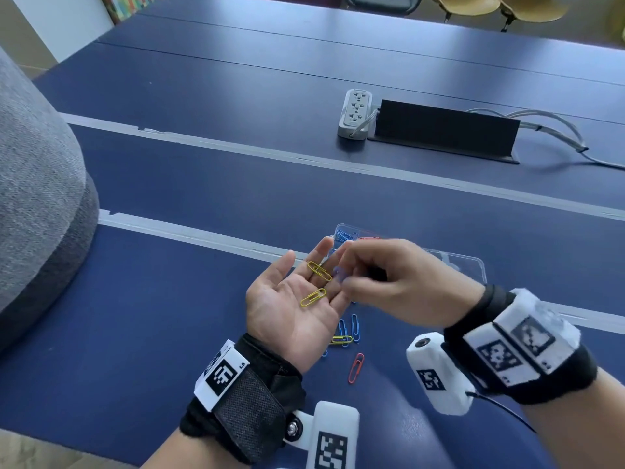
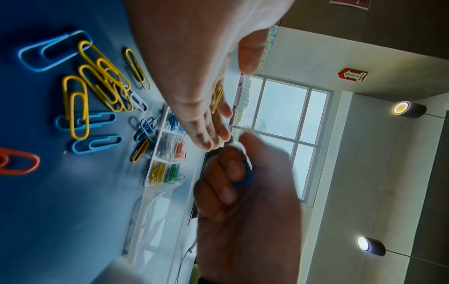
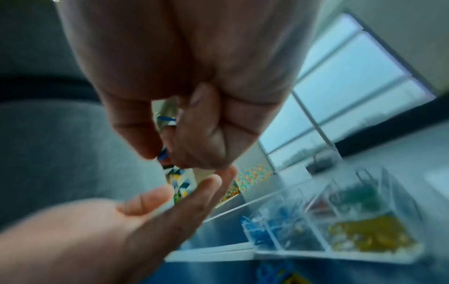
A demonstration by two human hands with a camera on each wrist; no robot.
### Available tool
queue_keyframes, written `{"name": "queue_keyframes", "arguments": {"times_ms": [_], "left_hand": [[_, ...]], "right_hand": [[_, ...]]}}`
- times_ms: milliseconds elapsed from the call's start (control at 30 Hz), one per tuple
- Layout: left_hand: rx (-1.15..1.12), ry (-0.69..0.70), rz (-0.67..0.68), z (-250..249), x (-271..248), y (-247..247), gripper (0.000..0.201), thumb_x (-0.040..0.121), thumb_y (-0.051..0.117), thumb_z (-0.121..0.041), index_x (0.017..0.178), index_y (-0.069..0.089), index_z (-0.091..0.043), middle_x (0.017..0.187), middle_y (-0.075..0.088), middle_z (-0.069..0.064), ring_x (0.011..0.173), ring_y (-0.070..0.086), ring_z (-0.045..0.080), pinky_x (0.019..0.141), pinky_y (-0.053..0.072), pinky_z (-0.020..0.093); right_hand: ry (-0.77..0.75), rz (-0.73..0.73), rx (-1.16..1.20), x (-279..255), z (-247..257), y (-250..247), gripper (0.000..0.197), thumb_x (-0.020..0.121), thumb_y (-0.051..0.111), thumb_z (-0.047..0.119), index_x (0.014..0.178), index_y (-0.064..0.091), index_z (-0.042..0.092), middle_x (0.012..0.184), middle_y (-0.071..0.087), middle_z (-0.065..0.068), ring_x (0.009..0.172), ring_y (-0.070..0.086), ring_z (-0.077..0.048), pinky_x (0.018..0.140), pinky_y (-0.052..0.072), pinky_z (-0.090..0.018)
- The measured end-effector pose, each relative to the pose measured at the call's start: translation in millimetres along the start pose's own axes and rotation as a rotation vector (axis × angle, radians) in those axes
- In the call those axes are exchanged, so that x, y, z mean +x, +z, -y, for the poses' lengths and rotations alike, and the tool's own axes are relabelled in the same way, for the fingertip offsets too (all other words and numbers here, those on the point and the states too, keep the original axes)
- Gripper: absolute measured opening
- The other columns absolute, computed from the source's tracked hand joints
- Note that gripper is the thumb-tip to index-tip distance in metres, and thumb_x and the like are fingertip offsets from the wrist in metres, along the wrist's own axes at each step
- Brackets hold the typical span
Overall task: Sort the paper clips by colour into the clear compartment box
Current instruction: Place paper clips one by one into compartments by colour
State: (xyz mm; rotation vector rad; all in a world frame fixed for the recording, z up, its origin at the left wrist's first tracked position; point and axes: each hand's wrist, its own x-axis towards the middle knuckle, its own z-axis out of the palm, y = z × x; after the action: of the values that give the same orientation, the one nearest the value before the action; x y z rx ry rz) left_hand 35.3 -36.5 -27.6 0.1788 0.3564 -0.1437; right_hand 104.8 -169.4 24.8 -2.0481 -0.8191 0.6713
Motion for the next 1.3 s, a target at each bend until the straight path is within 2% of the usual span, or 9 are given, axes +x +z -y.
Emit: {"name": "queue_keyframes", "arguments": {"times_ms": [133,300,467,600,700,867,1067,1200,1300], "left_hand": [[0.004,0.026,-0.013,-3,2,0,0.041,0.089,0.04,-0.031,0.113,0.059,-0.004,0.124,0.062,0.023,0.114,0.061,0.037,0.093,0.048,0.05],[-0.006,0.035,-0.026,-5,3,-2,0.04,0.09,0.04,-0.031,0.112,0.059,-0.004,0.124,0.062,0.023,0.115,0.06,0.038,0.093,0.047,0.053],[-0.01,0.058,-0.032,-9,2,-5,0.04,0.087,0.042,-0.03,0.11,0.06,-0.003,0.12,0.064,0.023,0.112,0.061,0.038,0.091,0.047,0.054],[-0.002,0.073,-0.043,-12,2,-5,0.039,0.087,0.041,-0.03,0.109,0.06,-0.004,0.118,0.065,0.022,0.113,0.061,0.037,0.091,0.047,0.054],[-0.002,0.085,-0.047,-13,1,-5,0.04,0.086,0.041,-0.03,0.109,0.061,-0.004,0.118,0.065,0.022,0.112,0.062,0.037,0.091,0.048,0.053],[-0.01,0.106,-0.063,-18,0,-5,0.039,0.088,0.04,-0.03,0.109,0.06,-0.004,0.118,0.065,0.022,0.113,0.061,0.037,0.099,0.044,0.046],[-0.001,0.099,-0.071,-16,0,-6,0.04,0.09,0.039,-0.032,0.11,0.06,-0.004,0.118,0.065,0.021,0.112,0.062,0.037,0.097,0.046,0.046],[-0.006,0.101,-0.07,-15,0,-5,0.041,0.09,0.038,-0.031,0.11,0.06,-0.003,0.119,0.065,0.022,0.114,0.061,0.038,0.097,0.045,0.046],[-0.001,0.103,-0.069,-14,0,-4,0.041,0.09,0.038,-0.031,0.11,0.06,-0.003,0.119,0.065,0.022,0.113,0.061,0.038,0.096,0.045,0.046]], "right_hand": [[0.327,0.041,0.772,7,-7,-19,0.01,0.067,0.036,0.016,0.064,0.046,0.016,0.055,0.036,-0.002,0.042,0.024,-0.011,0.037,0.018,-0.013],[0.497,-0.097,0.905,24,-18,-29,0.021,0.081,0.03,0.012,0.08,0.051,0.012,0.064,0.043,-0.003,0.05,0.033,-0.013,0.042,0.029,-0.018],[0.494,-0.204,0.672,44,-16,-33,0.03,0.085,0.03,-0.012,0.085,0.051,0.009,0.07,0.045,-0.009,0.054,0.043,-0.018,0.039,0.041,-0.017],[0.42,-0.149,-0.059,66,-19,-33,0.027,0.086,0.044,0.0,0.08,0.059,0.021,0.077,0.058,-0.001,0.069,0.055,-0.017,0.069,0.051,-0.028],[0.332,-0.174,-0.365,74,-16,-28,0.031,0.087,0.044,0.004,0.093,0.068,0.023,0.089,0.064,0.001,0.079,0.061,-0.015,0.074,0.048,-0.023],[0.281,-0.203,-0.421,76,-12,-19,0.033,0.083,0.048,0.001,0.099,0.071,0.019,0.099,0.071,-0.003,0.091,0.065,-0.019,0.086,0.053,-0.031],[0.282,-0.222,-0.312,70,-11,-24,0.038,0.084,0.041,0.001,0.101,0.07,0.017,0.097,0.071,-0.006,0.087,0.068,-0.02,0.081,0.057,-0.035],[0.286,-0.239,-0.321,67,-10,-25,0.046,0.081,0.035,-0.006,0.104,0.069,0.016,0.1,0.069,-0.006,0.084,0.062,-0.017,0.08,0.054,-0.029],[0.262,-0.157,-0.529,67,-9,-21,0.051,0.08,0.038,-0.006,0.113,0.065,0.02,0.11,0.063,-0.004,0.099,0.056,-0.019,0.086,0.044,-0.026]]}}
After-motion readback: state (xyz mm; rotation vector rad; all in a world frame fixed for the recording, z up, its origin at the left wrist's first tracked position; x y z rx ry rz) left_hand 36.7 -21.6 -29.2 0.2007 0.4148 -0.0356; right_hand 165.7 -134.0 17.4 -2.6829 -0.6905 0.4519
